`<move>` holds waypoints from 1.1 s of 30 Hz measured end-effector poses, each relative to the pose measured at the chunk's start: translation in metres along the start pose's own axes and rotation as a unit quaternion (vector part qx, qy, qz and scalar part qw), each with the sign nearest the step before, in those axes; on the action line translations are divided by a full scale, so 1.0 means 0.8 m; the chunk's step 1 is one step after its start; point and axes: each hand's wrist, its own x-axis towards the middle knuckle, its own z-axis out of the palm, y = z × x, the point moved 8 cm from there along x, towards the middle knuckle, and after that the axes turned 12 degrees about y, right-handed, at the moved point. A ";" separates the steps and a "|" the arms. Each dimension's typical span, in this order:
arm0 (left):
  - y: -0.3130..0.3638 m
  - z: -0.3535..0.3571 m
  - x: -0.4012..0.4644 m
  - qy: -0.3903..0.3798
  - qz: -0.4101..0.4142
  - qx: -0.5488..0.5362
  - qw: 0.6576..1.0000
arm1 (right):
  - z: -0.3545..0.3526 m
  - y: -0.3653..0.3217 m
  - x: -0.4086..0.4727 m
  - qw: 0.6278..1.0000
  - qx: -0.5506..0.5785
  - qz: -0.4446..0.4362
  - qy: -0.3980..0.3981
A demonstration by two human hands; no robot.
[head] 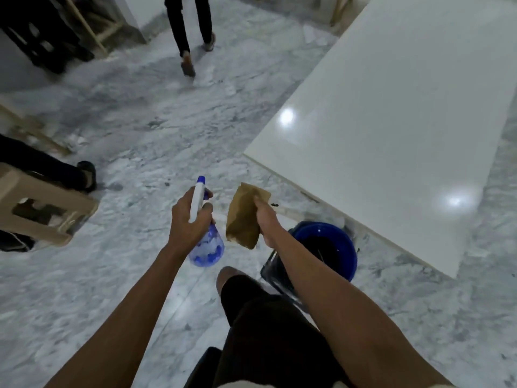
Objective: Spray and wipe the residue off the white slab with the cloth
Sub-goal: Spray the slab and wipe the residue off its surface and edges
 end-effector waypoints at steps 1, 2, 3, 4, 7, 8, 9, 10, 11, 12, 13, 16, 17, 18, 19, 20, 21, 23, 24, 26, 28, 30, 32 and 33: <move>-0.007 -0.010 0.020 0.007 0.002 0.001 1.000 | 0.020 -0.011 0.013 1.000 -0.015 -0.002 0.004; -0.013 -0.017 0.042 0.010 0.008 0.003 1.000 | 0.039 -0.025 0.024 0.999 -0.033 -0.006 0.008; -0.018 -0.023 0.065 0.013 0.012 0.009 1.000 | 0.060 -0.042 0.036 0.999 -0.052 -0.010 0.011; -0.025 -0.028 0.089 0.014 0.004 0.008 1.000 | 0.081 -0.061 0.049 0.997 -0.072 -0.017 0.015; -0.055 -0.039 0.171 0.020 -0.024 -0.011 0.999 | 0.147 -0.123 0.090 0.994 -0.103 -0.036 0.022; -0.063 -0.042 0.200 0.025 -0.025 -0.013 0.999 | 0.166 -0.145 0.105 0.993 -0.109 -0.036 0.024; -0.070 -0.047 0.227 0.030 -0.033 -0.018 0.999 | 0.183 -0.166 0.119 0.993 -0.114 -0.032 0.031; -0.078 -0.051 0.254 0.037 -0.044 -0.021 0.998 | 0.197 -0.188 0.128 0.993 -0.112 -0.030 0.036; -0.083 -0.054 0.282 0.045 -0.054 -0.015 0.997 | 0.210 -0.210 0.140 0.993 -0.107 -0.028 0.040; -0.086 -0.056 0.310 0.050 -0.056 -0.002 0.997 | 0.222 -0.230 0.152 0.994 -0.101 -0.025 0.045; -0.086 -0.058 0.338 0.059 -0.052 0.012 0.997 | 0.231 -0.249 0.162 0.994 -0.099 -0.022 0.051; -0.081 -0.058 0.414 0.074 -0.027 0.033 0.996 | 0.252 -0.298 0.192 0.993 -0.097 -0.017 0.065; -0.077 -0.053 0.438 0.070 -0.023 0.033 0.997 | 0.256 -0.313 0.204 0.993 -0.095 -0.017 0.069; -0.075 -0.044 0.465 0.061 -0.023 0.028 0.997 | 0.258 -0.328 0.217 0.993 -0.092 -0.017 0.078; -0.073 -0.035 0.491 0.051 -0.026 0.018 0.998 | 0.258 -0.344 0.232 0.992 -0.085 -0.016 0.088; -0.073 -0.024 0.518 0.041 -0.032 0.005 0.999 | 0.256 -0.360 0.244 0.992 -0.072 -0.014 0.098; -0.073 -0.011 0.544 0.030 -0.039 -0.008 0.999 | 0.255 -0.376 0.257 0.992 -0.056 -0.013 0.109; -0.069 0.019 0.598 0.005 -0.041 -0.023 0.999 | 0.248 -0.410 0.285 0.990 -0.023 -0.016 0.138; -0.062 0.035 0.624 -0.014 -0.035 -0.033 0.999 | 0.242 -0.429 0.298 0.987 -0.003 -0.020 0.158; -0.031 0.074 0.671 -0.066 -0.004 -0.054 0.996 | 0.225 -0.463 0.324 0.977 0.039 -0.032 0.205; -0.007 0.119 0.709 -0.129 0.046 -0.061 0.989 | 0.205 -0.493 0.334 0.964 0.079 -0.028 0.252; 0.022 0.168 0.738 -0.197 0.066 -0.079 0.975 | 0.178 -0.514 0.338 0.949 0.121 -0.026 0.289; 0.059 0.220 0.759 -0.269 0.101 -0.071 0.955 | 0.141 -0.527 0.334 0.927 0.165 -0.032 0.334; 0.080 0.244 0.764 -0.302 0.131 -0.070 0.942 | 0.122 -0.529 0.324 0.912 0.192 -0.029 0.361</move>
